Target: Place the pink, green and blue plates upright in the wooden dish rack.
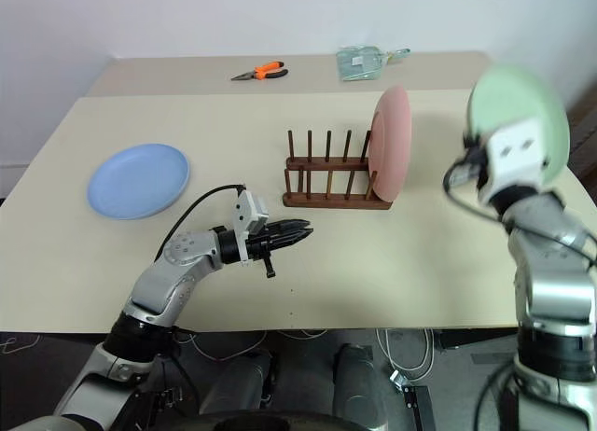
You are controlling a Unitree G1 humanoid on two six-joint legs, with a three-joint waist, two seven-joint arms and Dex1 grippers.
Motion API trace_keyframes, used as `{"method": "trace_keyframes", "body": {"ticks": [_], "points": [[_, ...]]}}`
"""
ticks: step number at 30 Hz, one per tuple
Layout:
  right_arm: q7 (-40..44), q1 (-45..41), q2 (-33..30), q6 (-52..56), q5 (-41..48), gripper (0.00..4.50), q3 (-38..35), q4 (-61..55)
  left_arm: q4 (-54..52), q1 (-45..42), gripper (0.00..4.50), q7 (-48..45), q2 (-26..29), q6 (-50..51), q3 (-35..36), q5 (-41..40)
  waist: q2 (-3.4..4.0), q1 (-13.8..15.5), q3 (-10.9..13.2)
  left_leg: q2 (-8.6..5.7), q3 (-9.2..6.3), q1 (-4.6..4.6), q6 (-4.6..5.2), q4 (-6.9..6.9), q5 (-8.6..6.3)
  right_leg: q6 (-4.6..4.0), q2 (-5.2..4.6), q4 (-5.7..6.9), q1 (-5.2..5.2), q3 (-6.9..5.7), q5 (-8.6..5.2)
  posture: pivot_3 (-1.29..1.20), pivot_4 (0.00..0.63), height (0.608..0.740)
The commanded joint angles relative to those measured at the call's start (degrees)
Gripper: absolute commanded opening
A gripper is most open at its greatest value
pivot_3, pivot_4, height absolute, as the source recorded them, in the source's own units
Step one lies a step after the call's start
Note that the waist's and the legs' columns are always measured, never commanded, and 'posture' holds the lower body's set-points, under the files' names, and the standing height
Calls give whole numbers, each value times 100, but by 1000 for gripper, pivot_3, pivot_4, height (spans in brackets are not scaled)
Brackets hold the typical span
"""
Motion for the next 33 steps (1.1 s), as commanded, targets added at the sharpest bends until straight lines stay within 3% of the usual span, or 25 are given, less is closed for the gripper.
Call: {"method": "trace_keyframes", "body": {"ticks": [1,5,9,15,25,28,30,32,33], "points": [[-391,-732,201,803,2380,22,-626,-660,34,1,620,16,131,-254,221,68,-10,54,-1,2,-8,0,0,-4,0,-1,0,-2,0,-7,6,0,150,740],[-1509,-1380,710,1045,5001,22,-406,-814,156,74,620,-44,332,-436,360,122,-17,61,-5,-2,-32,-9,0,-11,0,-13,-6,-14,5,-30,0,0,150,740],[-2641,-1645,1329,824,6076,22,286,-857,234,198,620,-127,579,-582,623,66,-4,6,0,-1,-27,-4,0,-11,0,-19,-7,-11,-4,-12,-2,0,150,740],[-3490,-1198,1655,818,5910,22,1057,-616,201,367,620,-197,785,-580,943,-80,-5,-57,-2,-2,-23,-6,0,-14,0,-17,-1,-1,-12,-15,-1,0,150,740],[-3706,-918,1750,696,5285,22,1333,92,-6,499,620,-124,694,-490,920,-96,-4,-80,-1,-2,-13,-4,0,-15,0,-10,1,2,-15,-12,3,0,150,740],[-3611,-970,1768,718,5166,1042,1333,327,-71,523,620,-106,665,-450,899,-91,-4,-83,-1,-2,-12,-4,0,-16,0,-10,1,2,-15,-11,3,0,150,740],[-3460,-1057,1663,698,4889,2023,1374,356,-102,534,620,-128,671,-283,934,-186,-2,-85,0,-2,-12,-4,0,-17,0,-8,2,3,-17,-12,5,0,150,740],[-3203,-1202,1397,635,4272,3075,1492,305,-133,549,1128,-127,696,-67,1022,-319,0,-85,1,-2,-11,-4,0,-16,0,-6,2,3,-17,-11,5,0,150,740],[-2937,-1296,1136,559,3811,3093,1622,213,-124,543,1372,-51,698,29,1137,-395,0,-86,1,-2,-10,-5,0,-16,0,-5,1,2,-17,-11,5,0,150,740]]}}
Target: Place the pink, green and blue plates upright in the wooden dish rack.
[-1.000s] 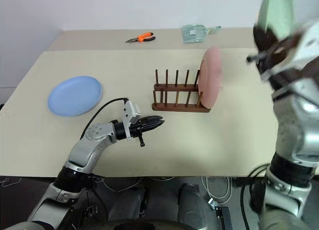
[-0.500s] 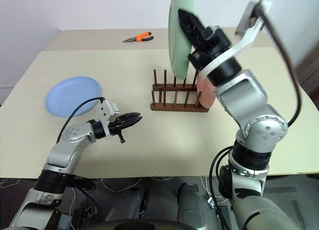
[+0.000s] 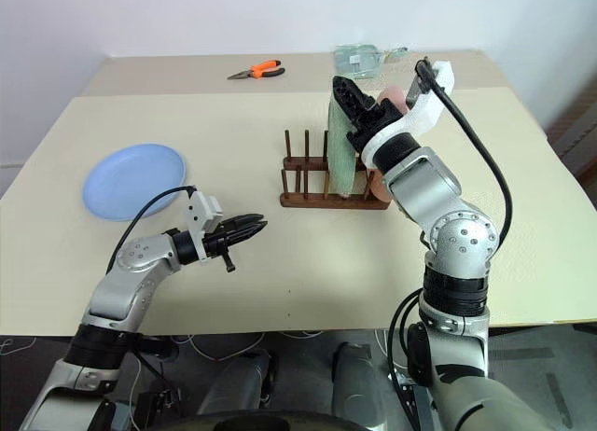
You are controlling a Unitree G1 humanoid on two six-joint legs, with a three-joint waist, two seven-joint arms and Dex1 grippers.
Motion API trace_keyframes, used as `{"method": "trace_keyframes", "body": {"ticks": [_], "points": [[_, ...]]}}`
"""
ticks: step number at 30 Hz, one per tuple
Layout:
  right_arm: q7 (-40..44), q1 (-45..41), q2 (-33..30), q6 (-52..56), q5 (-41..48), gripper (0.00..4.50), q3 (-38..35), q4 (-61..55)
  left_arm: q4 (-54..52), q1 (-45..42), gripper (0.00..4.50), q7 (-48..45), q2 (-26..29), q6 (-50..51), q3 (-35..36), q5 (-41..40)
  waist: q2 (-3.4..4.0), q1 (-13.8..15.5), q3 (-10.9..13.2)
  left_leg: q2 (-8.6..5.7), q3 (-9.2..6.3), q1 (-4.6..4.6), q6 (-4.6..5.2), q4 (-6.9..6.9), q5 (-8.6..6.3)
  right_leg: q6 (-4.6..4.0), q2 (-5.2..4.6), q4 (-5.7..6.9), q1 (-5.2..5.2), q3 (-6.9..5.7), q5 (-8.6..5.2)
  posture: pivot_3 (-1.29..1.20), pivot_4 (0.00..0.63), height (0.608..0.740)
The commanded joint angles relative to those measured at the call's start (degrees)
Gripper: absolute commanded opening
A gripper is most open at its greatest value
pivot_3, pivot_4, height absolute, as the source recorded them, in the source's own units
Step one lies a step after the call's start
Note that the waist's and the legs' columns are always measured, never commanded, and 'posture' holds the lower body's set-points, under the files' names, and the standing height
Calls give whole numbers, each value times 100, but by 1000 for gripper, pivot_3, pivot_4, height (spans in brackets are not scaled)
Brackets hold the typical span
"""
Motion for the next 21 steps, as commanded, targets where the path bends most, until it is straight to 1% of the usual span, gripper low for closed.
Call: {"method": "trace_keyframes", "body": {"ticks": [1,3,4,5,6,7,8,10,11,13,15,18,21], "points": [[747,-420,-639,-281,-1229,3093,239,-367,-185,2,1869,189,31,309,409,-336,1,0,1,0,0,0,0,0,0,0,0,0,0,-1,0,0,150,740],[1197,-591,-997,-423,-1691,3093,269,-431,56,-178,2837,729,-59,259,832,-314,1,1,1,0,0,-1,0,1,0,1,1,0,-2,-2,-1,0,150,740],[1375,-680,-1152,-507,-1896,3280,249,-410,251,-349,3276,1177,-130,229,1132,-279,0,7,1,1,0,-1,0,0,0,4,1,0,-2,-3,1,0,150,740],[1509,-736,-1239,-566,-2050,3505,232,-386,382,-466,3747,1484,-179,210,1329,-253,-3,7,0,1,-2,-1,0,1,0,6,1,0,-1,-5,1,0,150,740],[1743,-822,-1371,-636,-2234,3850,268,-391,592,-643,4269,1963,-207,174,1584,-142,-7,7,-2,2,-3,-1,0,1,0,7,2,0,-1,-7,1,0,150,740],[2073,-909,-1559,-702,-2512,4323,432,-444,797,-850,4500,2567,-225,160,1903,-24,-6,8,-1,3,-4,1,0,2,0,13,4,-1,2,-8,-1,0,150,740],[2420,-973,-1723,-744,-2773,4469,661,-537,984,-1065,4500,3279,-204,193,2258,129,-9,5,-1,2,-3,1,0,3,0,27,3,0,2,-7,-9,0,150,740],[2937,-1013,-1879,-804,-3165,4469,1069,-707,1262,-1395,4500,4517,-121,374,2901,356,-14,-34,-1,2,-3,2,0,0,0,28,4,0,0,-6,-9,0,150,740],[3088,-1000,-1861,-826,-3269,4469,1198,-762,1356,-1507,4500,4976,-82,469,3181,391,-19,-47,-4,3,-2,2,0,-4,0,29,4,0,-4,-5,-9,0,150,740],[3315,-938,-1748,-861,-3435,4469,1365,-820,1427,-1618,4500,5571,-23,669,3552,432,-21,-49,-5,6,-2,6,-1,-5,0,28,5,1,-5,-6,-7,0,150,740],[3511,-786,-1605,-926,-3653,4469,1582,-863,1341,-1636,4500,5970,5,1052,3906,299,-25,-18,-7,3,-1,2,-3,-3,1,17,2,0,-5,-5,0,0,150,740],[3709,-627,-1435,-973,-3926,4469,1753,-888,1146,-1633,4500,6217,-67,1638,4196,13,-49,46,-6,-4,-6,-3,-6,2,3,13,-3,-1,0,-6,3,0,150,740],[3881,-434,-1265,-1003,-4110,4469,1906,-987,851,-1622,4500,6329,-480,2756,4745,-965,-60,121,-8,-6,-12,-5,-11,9,5,12,-3,-2,4,-8,4,0,150,740]]}}
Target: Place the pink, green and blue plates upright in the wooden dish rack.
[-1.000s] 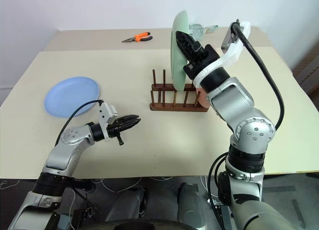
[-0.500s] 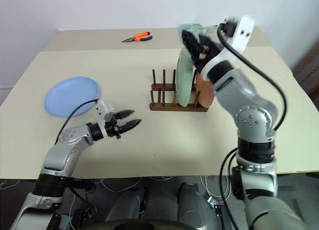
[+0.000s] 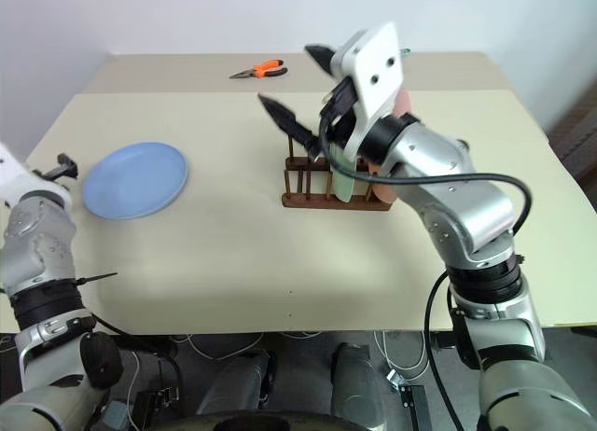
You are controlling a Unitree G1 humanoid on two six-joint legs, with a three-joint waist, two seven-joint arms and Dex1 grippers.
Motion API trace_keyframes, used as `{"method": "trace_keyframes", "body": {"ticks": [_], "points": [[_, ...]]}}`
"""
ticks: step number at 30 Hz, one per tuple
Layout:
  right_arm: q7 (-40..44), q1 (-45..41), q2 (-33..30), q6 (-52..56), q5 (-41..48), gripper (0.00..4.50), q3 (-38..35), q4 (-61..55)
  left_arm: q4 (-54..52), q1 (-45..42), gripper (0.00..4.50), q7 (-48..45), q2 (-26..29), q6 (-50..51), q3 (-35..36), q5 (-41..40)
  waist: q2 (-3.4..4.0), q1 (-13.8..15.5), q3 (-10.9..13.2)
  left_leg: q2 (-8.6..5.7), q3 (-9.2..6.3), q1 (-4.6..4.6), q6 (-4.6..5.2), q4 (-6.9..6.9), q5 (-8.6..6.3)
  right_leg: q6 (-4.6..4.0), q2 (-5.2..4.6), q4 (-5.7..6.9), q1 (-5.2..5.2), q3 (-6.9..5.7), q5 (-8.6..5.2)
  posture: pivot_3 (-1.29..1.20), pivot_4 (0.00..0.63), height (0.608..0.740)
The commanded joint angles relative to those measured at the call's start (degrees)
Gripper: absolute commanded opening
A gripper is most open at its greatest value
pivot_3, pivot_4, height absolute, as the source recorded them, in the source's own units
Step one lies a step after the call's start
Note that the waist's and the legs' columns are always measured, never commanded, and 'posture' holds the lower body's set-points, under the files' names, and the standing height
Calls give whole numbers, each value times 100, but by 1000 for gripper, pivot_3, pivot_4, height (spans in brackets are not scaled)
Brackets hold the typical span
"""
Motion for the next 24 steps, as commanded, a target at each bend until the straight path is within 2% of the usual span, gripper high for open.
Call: {"method": "trace_keyframes", "body": {"ticks": [1,4,10,13,17,20,24], "points": [[189,104,167,-172,-241,4495,44,-338,-489,-56,4260,174,-434,1156,572,-1143,-1,41,-1,0,-1,1,0,0,0,0,-1,-1,2,0,0,0,150,740],[260,183,286,-161,-417,4500,74,-382,-551,-154,3250,305,-722,1619,956,-1796,-12,34,2,1,-5,2,-4,-2,1,0,0,2,0,-5,0,0,150,740],[430,251,370,26,-480,4500,5,-401,-224,-265,183,581,-786,1614,1103,-2100,-16,19,2,2,-5,5,-13,-8,6,-2,3,12,-6,-5,0,0,150,740],[529,219,243,-54,-844,4500,180,-406,-439,-249,85,-65,-502,1194,275,-1692,-18,21,3,2,-5,5,-13,-8,6,-2,4,12,-6,-5,0,0,150,740],[918,41,-50,-698,-2130,4500,1053,-150,-1097,-670,85,-950,-381,738,-786,-1564,-27,55,8,0,-2,-1,-17,-6,8,-4,3,8,-7,-5,0,0,150,740],[1066,-343,-102,-1478,-3323,4500,1732,495,-1391,-1175,85,-1174,-303,845,-1377,-1527,-29,30,9,0,0,-1,-17,-6,8,-4,2,4,-6,-5,1,0,150,740],[913,-789,23,-2244,-4405,4500,2039,1430,-1707,-1595,85,-1290,-235,1150,-1881,-1562,-30,-79,9,1,5,3,-20,-15,10,-3,3,2,-8,-2,1,0,150,740]]}}
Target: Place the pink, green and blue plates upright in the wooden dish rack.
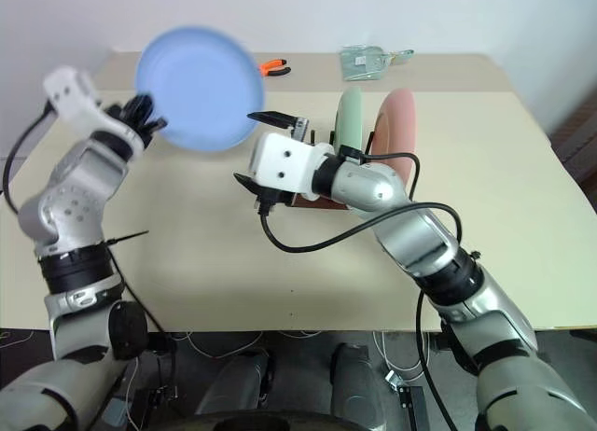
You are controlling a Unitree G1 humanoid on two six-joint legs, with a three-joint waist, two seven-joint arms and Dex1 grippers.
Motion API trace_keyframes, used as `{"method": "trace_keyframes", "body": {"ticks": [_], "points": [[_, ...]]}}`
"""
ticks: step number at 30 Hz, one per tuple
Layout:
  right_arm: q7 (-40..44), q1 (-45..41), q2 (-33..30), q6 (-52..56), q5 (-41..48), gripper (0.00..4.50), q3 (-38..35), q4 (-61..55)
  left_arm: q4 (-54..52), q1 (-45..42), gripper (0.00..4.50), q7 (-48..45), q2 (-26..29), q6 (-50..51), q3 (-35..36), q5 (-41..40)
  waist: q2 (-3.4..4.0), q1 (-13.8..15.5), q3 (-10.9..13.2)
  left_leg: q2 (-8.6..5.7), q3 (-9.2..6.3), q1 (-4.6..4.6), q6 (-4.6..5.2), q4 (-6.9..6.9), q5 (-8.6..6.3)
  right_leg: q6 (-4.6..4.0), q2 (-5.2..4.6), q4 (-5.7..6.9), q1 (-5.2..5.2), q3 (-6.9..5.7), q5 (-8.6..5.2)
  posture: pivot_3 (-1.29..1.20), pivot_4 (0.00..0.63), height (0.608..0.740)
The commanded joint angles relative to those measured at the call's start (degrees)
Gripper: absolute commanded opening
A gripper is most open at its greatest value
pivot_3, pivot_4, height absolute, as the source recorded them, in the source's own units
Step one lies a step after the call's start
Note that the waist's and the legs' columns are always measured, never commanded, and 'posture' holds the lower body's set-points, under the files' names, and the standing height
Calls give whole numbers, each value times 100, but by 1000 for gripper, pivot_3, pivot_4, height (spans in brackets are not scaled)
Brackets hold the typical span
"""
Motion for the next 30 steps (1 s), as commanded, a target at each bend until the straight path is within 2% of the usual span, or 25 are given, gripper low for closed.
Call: {"method": "trace_keyframes", "body": {"ticks": [1,4,7,13,14,15,16,17,19,20,22,26,28,30], "points": [[-154,-392,136,-612,-767,4500,7,630,-395,-267,85,-39,75,288,-208,-105,1,-81,0,0,0,1,-1,-2,1,0,0,1,0,1,0,0,150,740],[-222,-667,320,-948,-1212,4500,19,1331,-604,-429,85,1,0,551,-238,-304,1,-120,0,4,4,2,-5,-7,3,-1,3,8,-12,7,1,0,150,740],[-338,-813,400,-1190,-1645,3670,-4,1833,-717,-481,0,86,-81,772,-181,-486,0,-95,2,5,2,-2,-4,-6,3,-2,5,9,-14,7,1,0,150,740],[-334,-771,542,-1515,-2051,666,-107,2025,-757,-485,0,269,-327,943,133,-905,-3,-71,4,2,1,-3,-6,-2,4,-2,5,8,-11,9,1,0,150,740],[-375,-742,535,-1606,-2146,172,-118,1988,-686,-590,333,435,-529,801,434,-1183,-3,-65,4,2,1,-3,-6,-3,4,-2,5,7,-11,9,1,0,150,740],[-396,-719,537,-1682,-2222,0,-136,1968,-636,-672,708,565,-678,702,655,-1391,-7,-65,6,2,-1,-3,-8,-3,5,-2,5,8,-11,8,1,0,150,740],[-399,-681,546,-1753,-2259,0,-166,1917,-559,-836,1033,737,-847,459,975,-1669,-8,-62,6,3,-1,-3,-15,-2,9,-2,5,8,-11,8,1,0,150,740],[-398,-639,571,-1799,-2242,0,-215,1827,-456,-1010,1575,884,-924,120,1281,-1812,-17,-51,11,3,-1,-3,-23,-2,13,-2,5,8,-10,8,1,0,150,740],[-400,-580,634,-1857,-2177,0,-314,1688,-260,-1221,2714,1075,-901,-407,1632,-1842,-32,-64,20,3,-3,-4,-29,0,17,-3,6,6,-10,7,2,0,150,740],[-434,-552,676,-1889,-2132,0,-384,1603,-70,-1294,3094,1146,-781,-714,1805,-1740,-32,-82,20,4,-4,-4,-32,-1,18,-4,7,4,-11,7,2,0,150,740],[-445,-422,884,-1783,-1791,0,-632,1367,192,-1191,3094,988,-384,-1201,1799,-1271,-31,-105,20,5,4,3,-35,-6,20,-4,8,6,-11,11,2,0,150,740],[-407,-16,1780,-747,-298,0,-1537,505,499,-216,3094,88,596,-1882,741,196,-25,-131,17,9,7,8,-38,-16,22,-5,17,11,-15,22,3,0,150,740],[-451,172,2368,267,927,0,-2100,-159,578,457,3094,-447,837,-2203,108,794,-26,-56,16,8,2,2,-36,-10,21,-9,17,10,-14,20,6,0,150,740],[-799,277,2970,1438,2219,0,-2738,-780,549,1086,3094,-855,824,-2465,-335,1112,-24,-14,16,2,-11,-1,-11,-7,7,-10,16,9,-6,18,5,0,150,740]]}}
